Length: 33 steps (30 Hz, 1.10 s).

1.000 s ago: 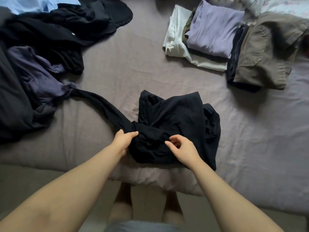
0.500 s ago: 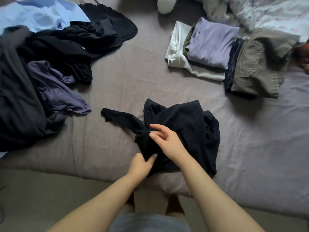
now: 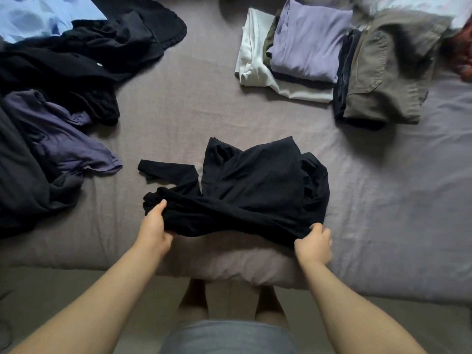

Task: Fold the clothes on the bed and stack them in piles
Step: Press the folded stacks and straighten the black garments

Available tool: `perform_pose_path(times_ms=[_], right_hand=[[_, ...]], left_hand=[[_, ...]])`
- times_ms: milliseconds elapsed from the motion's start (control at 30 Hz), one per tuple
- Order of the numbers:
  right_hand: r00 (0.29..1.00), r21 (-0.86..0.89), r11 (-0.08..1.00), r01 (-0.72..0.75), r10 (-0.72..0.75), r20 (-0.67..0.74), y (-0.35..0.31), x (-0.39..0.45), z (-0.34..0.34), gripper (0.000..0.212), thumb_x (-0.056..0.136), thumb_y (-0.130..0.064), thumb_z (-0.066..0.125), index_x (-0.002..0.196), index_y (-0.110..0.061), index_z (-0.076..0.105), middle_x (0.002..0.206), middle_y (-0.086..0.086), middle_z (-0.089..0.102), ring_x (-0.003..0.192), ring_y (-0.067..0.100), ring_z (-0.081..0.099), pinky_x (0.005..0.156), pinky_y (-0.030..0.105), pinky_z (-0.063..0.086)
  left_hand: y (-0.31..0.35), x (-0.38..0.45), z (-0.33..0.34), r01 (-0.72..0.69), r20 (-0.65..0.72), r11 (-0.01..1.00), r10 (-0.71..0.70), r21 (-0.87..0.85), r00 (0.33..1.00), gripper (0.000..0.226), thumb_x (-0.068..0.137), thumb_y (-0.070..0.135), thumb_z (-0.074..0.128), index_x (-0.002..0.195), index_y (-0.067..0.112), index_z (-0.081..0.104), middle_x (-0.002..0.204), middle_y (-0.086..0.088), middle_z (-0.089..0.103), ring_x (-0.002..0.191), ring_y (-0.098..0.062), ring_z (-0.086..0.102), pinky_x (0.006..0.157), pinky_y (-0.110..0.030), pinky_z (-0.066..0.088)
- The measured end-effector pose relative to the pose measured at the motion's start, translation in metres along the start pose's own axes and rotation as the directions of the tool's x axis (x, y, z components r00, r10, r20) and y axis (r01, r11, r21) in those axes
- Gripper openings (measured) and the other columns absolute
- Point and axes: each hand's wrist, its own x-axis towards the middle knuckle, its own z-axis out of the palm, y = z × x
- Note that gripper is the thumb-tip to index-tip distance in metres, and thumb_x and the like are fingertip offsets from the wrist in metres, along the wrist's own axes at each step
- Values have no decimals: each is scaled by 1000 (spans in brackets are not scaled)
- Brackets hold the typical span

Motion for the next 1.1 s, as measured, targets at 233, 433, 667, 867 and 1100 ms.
perform_pose_path(times_ms=[233, 433, 667, 867, 1100], right_hand=[[788, 734, 313, -602, 85, 610, -4, 7, -39, 24, 93, 10, 47, 111, -1, 58, 112, 15, 59, 104, 26, 57, 81, 34, 56], [905, 822, 569, -22, -338, 258, -21, -31, -79, 20, 85, 1, 65, 98, -13, 70, 94, 2, 71, 89, 15, 65, 73, 21, 52], [787, 533, 631, 563, -607, -112, -29, -51, -98, 33, 70, 12, 60, 86, -15, 69, 89, -8, 58, 85, 3, 55, 75, 12, 42], [976, 701, 680, 215, -134, -170, -25, -34, -88, 43, 77, 16, 46, 102, -14, 63, 113, 5, 59, 102, 15, 56, 81, 13, 43], [729, 938, 341, -65, -626, 278, -40, -49, -116, 28, 90, 5, 52, 110, -11, 62, 107, 7, 70, 99, 17, 66, 81, 22, 52]], left_hand=[[-5, 16, -3, -13, -428, 776, 361, 630, 829, 55, 88, 17, 59, 138, 4, 39, 137, -19, 47, 122, -38, 48, 103, -43, 39], [-75, -41, 43, -822, 775, -106, 420, 559, 472, 54, 79, 39, 61, 128, 17, 58, 127, 0, 59, 121, -19, 52, 104, -37, 40], [-82, -75, 108, -892, 878, -119, 277, 435, 391, 32, 79, 5, 56, 106, 17, 68, 106, 3, 69, 105, -19, 59, 102, -39, 39], [-49, -98, 102, -880, 892, 222, 75, 421, 445, 7, 94, 24, 54, 88, 23, 52, 75, 10, 56, 69, -13, 52, 66, -31, 42], [-35, -80, 104, -785, 744, 29, 301, 618, 597, 26, 88, 12, 58, 105, 28, 69, 105, 9, 69, 102, -13, 61, 87, -30, 48]])
